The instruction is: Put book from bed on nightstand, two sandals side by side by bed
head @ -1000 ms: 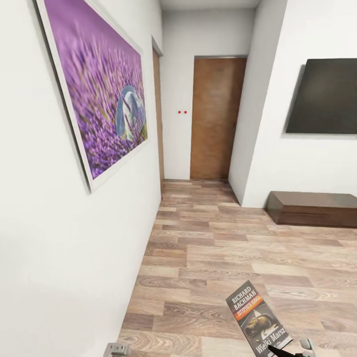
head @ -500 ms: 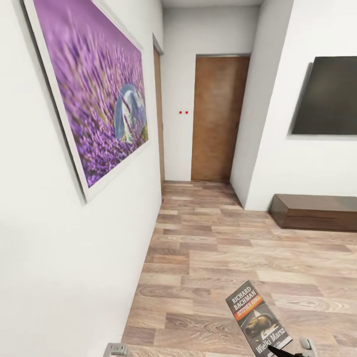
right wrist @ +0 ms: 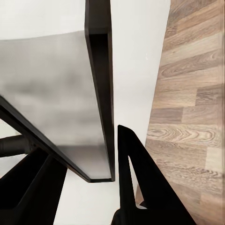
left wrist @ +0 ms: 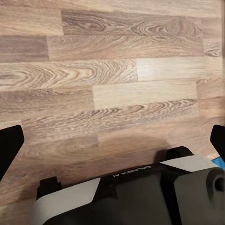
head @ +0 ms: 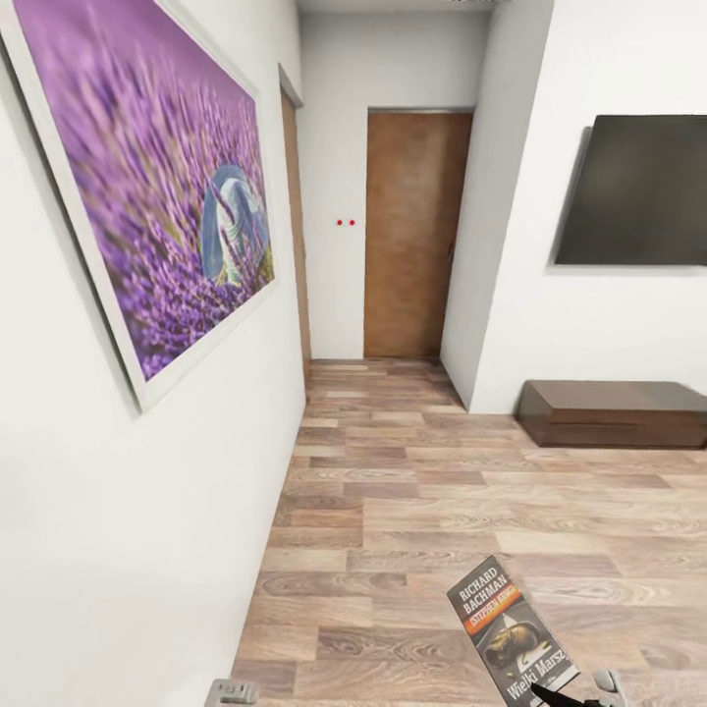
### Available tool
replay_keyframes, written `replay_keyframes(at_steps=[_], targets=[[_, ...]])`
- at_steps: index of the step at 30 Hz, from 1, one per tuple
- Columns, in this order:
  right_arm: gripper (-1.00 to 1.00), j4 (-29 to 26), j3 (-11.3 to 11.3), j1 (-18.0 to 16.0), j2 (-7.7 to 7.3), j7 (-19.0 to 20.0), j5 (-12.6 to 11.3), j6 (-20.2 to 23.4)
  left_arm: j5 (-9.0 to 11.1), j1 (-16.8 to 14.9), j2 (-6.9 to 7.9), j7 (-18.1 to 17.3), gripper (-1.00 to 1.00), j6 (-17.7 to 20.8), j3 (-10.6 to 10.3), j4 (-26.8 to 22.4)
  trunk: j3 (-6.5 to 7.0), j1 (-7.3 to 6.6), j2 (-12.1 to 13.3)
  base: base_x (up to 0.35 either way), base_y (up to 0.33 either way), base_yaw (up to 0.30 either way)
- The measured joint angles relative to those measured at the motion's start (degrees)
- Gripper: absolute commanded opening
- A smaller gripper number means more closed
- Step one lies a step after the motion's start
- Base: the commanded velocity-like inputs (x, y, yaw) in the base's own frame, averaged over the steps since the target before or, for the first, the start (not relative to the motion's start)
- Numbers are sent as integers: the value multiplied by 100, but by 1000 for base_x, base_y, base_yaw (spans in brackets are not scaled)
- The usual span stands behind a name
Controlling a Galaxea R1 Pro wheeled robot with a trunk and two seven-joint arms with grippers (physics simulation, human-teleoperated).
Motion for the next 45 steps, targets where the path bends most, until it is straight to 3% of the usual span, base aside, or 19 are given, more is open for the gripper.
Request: replay_keyframes(at_steps=[14, 45], targets=[[-100, 4, 1, -3, 0, 0, 1, 0, 0, 4, -3, 0, 100, 1, -1, -1, 0, -3, -1, 81, 0, -269], [-100, 6, 6, -5, 2, 0, 0, 1, -7, 1, -6, 0, 100, 0, -2, -2, 0, -3, -1, 327, 0, -6]])
